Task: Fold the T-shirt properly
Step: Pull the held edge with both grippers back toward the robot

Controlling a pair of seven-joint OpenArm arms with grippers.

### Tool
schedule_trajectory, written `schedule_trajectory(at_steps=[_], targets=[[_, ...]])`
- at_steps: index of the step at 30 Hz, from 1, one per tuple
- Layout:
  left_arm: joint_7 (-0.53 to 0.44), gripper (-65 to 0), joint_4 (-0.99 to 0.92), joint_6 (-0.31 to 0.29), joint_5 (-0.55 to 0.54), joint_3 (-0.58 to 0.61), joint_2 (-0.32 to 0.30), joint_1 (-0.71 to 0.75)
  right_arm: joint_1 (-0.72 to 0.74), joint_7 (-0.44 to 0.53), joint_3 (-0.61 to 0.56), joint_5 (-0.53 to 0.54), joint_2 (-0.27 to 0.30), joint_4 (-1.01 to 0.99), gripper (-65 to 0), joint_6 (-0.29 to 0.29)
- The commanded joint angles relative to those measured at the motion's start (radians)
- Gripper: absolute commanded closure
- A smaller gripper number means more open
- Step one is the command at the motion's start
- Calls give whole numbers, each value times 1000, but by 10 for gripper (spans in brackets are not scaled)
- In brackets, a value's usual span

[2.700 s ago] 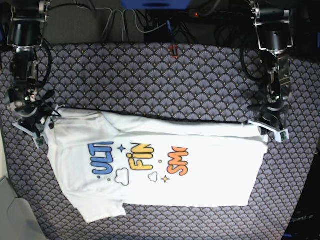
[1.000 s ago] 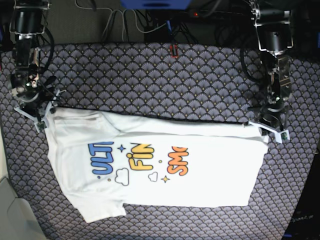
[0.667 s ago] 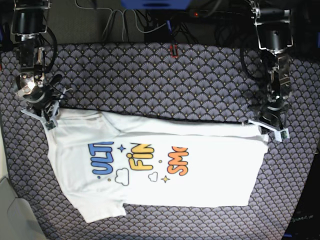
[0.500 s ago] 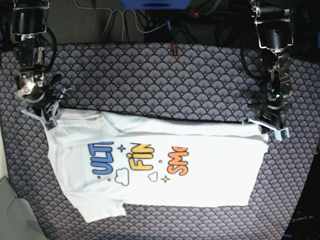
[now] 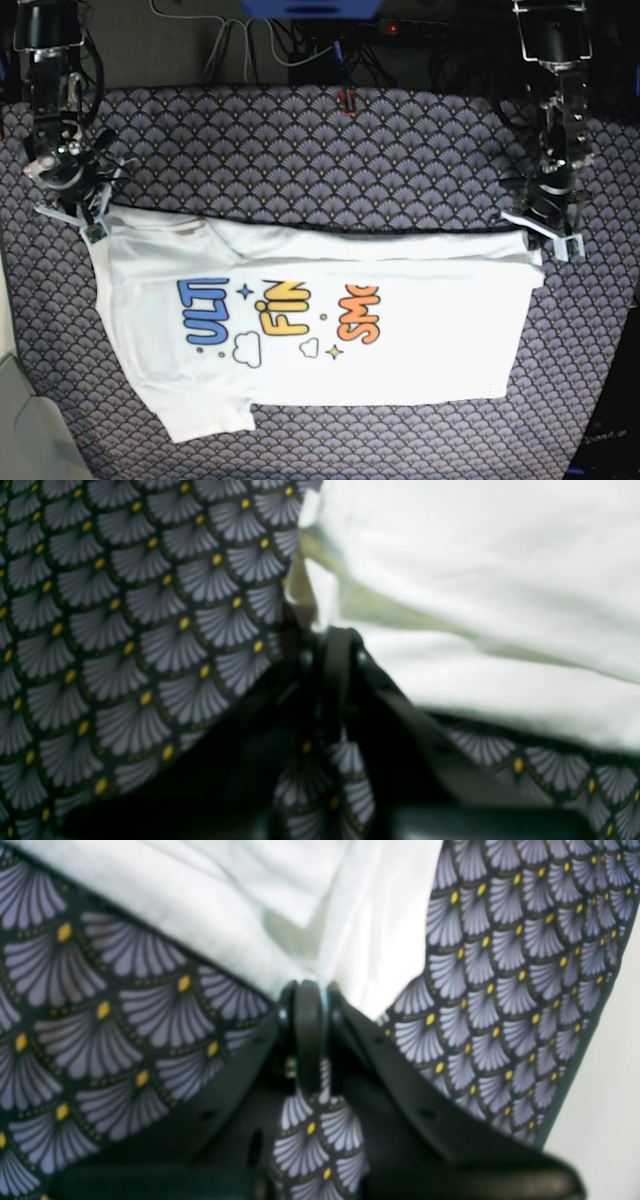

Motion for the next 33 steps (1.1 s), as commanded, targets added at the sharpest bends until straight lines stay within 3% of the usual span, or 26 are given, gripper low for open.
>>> schedule_trajectory(at_steps=[1, 8, 17, 21, 28, 33], targets=[[-23, -3, 33, 5, -2, -6, -14, 4, -7, 10, 7, -1, 23, 19, 0, -5], [-22, -3, 127, 2, 0, -73, -7, 78, -58, 4, 42, -1, 44, 68, 0, 144], [-22, -3, 202, 0, 0, -118, -14, 165, -160, 10, 110, 0, 41, 172, 0, 147], [-22, -3, 250, 0, 0, -118, -14, 217, -220, 8, 136, 0, 6, 255, 0, 147], [-22, -3, 271, -1, -2, -119, -8, 283, -279, 8, 263, 0, -115, 352, 0, 148], [-22, -3, 271, -1, -2, -119, -7, 314, -315, 8, 272, 0, -144, 386, 0, 148]])
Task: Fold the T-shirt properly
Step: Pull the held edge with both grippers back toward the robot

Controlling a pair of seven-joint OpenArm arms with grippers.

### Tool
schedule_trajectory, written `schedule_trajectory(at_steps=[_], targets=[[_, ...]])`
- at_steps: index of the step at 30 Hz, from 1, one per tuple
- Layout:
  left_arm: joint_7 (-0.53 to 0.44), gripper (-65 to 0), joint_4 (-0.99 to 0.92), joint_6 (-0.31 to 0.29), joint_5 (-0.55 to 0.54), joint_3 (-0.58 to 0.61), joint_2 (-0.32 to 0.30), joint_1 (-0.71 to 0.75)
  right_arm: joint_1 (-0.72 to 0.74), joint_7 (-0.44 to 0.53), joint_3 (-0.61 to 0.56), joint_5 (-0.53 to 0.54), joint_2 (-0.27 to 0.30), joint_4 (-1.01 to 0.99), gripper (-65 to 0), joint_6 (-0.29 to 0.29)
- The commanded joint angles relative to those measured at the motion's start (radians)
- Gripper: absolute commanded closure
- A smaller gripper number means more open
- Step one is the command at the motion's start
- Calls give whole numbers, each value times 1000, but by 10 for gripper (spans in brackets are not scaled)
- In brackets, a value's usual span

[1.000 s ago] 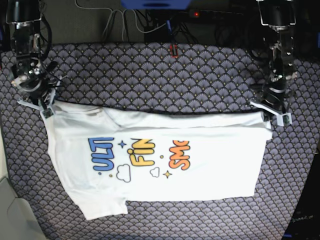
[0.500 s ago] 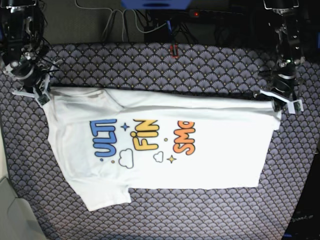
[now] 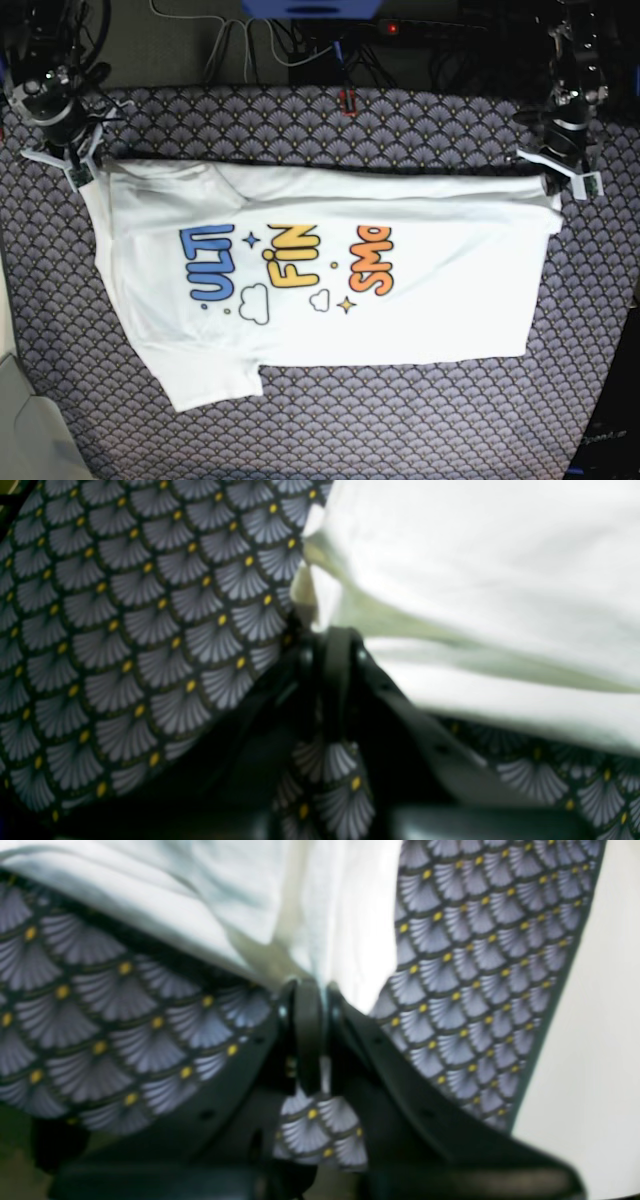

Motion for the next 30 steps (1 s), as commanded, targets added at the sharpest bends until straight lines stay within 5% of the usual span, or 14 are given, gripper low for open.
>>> schedule_trajectory(at_steps=[1, 30], targets=[[-22, -3, 19, 3, -2, -8, -15, 10, -10, 11, 8, -1, 13, 22, 0, -3], [0, -3, 93, 2, -1, -69, -45, 131, -117, 11, 33, -1, 55, 26, 0, 24]])
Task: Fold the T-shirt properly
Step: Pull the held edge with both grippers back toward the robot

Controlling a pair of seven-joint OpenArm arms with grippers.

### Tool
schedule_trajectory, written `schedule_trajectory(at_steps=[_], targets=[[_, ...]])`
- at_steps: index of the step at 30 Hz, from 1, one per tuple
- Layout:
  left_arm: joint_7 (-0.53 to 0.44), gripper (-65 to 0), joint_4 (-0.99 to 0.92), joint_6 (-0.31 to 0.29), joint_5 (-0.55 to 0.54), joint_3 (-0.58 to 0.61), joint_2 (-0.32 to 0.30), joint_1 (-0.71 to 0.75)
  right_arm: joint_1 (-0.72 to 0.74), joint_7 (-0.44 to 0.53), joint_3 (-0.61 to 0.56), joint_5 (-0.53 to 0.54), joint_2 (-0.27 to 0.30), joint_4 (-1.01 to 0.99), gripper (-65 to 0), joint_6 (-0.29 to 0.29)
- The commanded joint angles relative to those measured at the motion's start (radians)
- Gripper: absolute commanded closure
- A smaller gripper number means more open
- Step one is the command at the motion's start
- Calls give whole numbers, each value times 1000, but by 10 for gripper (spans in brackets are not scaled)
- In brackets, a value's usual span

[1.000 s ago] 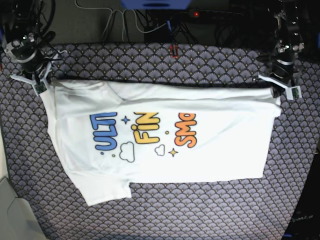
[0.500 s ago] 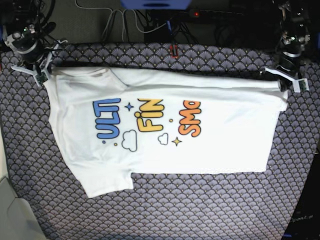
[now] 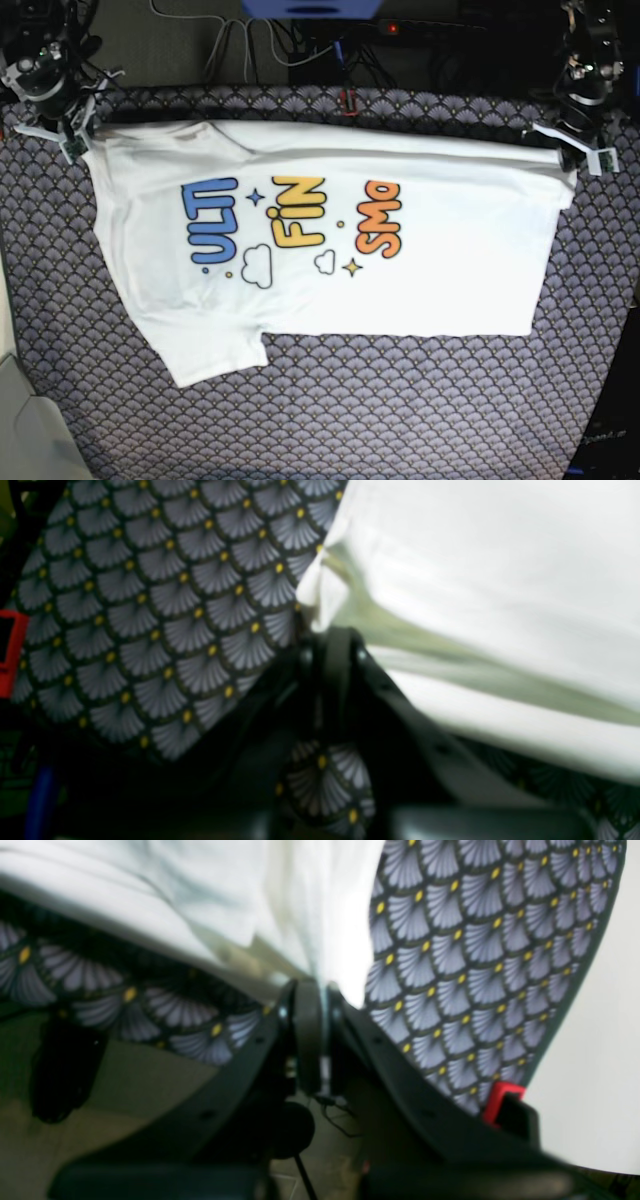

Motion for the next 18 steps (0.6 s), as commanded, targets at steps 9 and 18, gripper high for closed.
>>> schedule_trajectory(at_steps=[9, 18], targets=[[95, -3, 57, 9, 0, -7, -11, 3, -13, 3, 12, -6, 10, 9, 0, 61], [99, -4, 46, 9, 3, -7, -11, 3, -12, -2, 12, -7, 10, 9, 0, 61]])
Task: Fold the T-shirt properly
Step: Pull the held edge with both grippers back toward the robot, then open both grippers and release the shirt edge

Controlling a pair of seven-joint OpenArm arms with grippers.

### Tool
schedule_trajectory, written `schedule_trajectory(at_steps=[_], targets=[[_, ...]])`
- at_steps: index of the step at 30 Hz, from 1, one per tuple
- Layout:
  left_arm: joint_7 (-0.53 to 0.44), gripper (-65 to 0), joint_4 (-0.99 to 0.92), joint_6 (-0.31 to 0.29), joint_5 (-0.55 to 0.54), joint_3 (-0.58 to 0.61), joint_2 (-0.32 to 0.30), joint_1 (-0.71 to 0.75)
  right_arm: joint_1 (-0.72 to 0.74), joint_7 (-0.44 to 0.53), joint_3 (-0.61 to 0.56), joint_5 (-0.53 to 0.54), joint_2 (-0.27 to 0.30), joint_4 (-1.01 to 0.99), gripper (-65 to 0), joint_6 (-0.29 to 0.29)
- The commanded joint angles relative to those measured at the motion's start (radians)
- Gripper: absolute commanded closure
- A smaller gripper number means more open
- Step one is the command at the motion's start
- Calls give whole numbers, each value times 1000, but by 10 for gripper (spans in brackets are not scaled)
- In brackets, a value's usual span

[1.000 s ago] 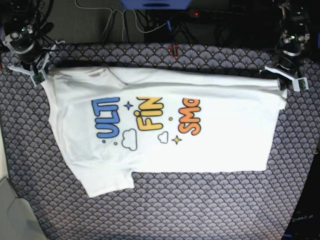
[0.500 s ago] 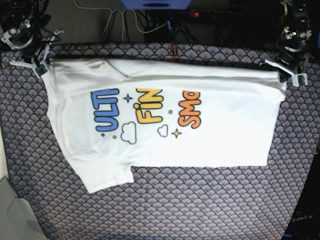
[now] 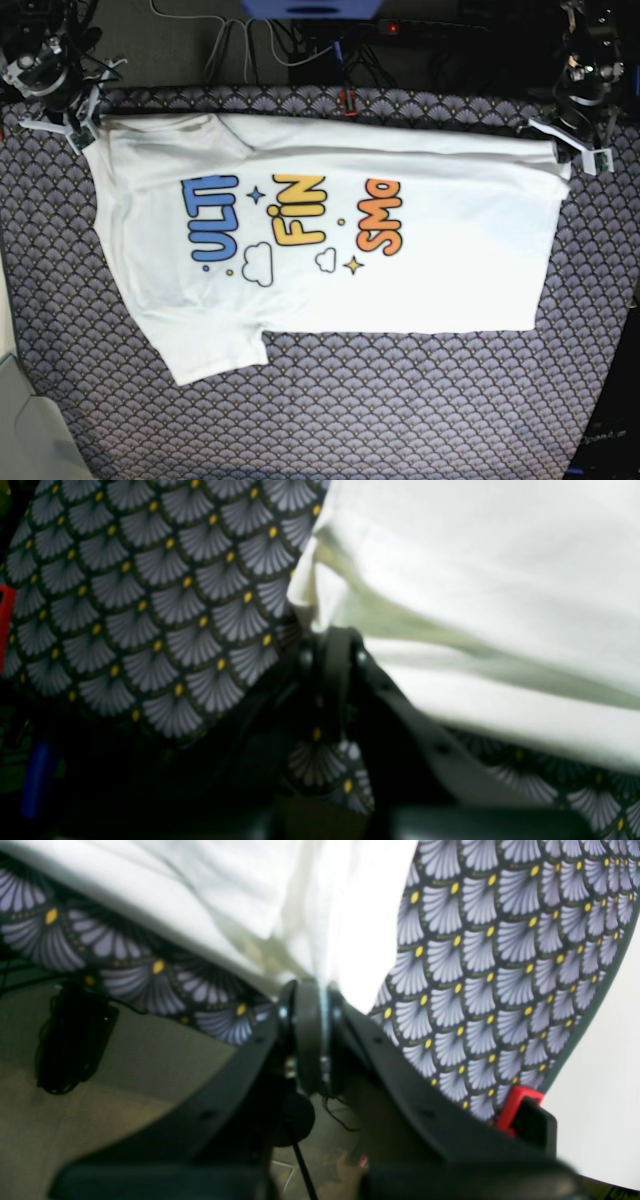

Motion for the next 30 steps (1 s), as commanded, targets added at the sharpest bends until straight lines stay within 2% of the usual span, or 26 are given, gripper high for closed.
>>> schedule_trajectory(at_steps=[1, 6, 7, 11, 13, 15, 17, 24, 30], targets=[[-19, -5, 13, 5, 3, -9, -15, 2, 0, 6, 9, -2, 13, 12, 0, -4], [-16, -24, 12, 5, 5, -6, -15, 2, 0, 4, 9, -5, 13, 11, 0, -4], [-16, -51, 12, 5, 5, -4, -16, 6, 0, 4, 9, -5, 13, 11, -10, -4], [-16, -224, 12, 5, 1, -4, -18, 10, -6, 4, 9, -5, 13, 11, -116, -4], [-16, -263, 12, 5, 5, -4, -16, 10, -8, 4, 9, -5, 13, 11, -169, -4], [-16, -263, 12, 5, 0, -7, -16, 22, -8, 4, 10, -4, 12, 11, -209, -4], [-16, -266, 13, 5, 0, -7, -16, 30, -8, 4, 10, -2, 12, 11, -222, -4], [-22, -265, 47, 5, -2, -12, -16, 49, 0, 12, 90, -1, -2, 17, -222, -4], [-18, -261, 130, 5, -2, -12, 4, 59, 20, 14, 99, -1, -2, 14, -221, -4]])
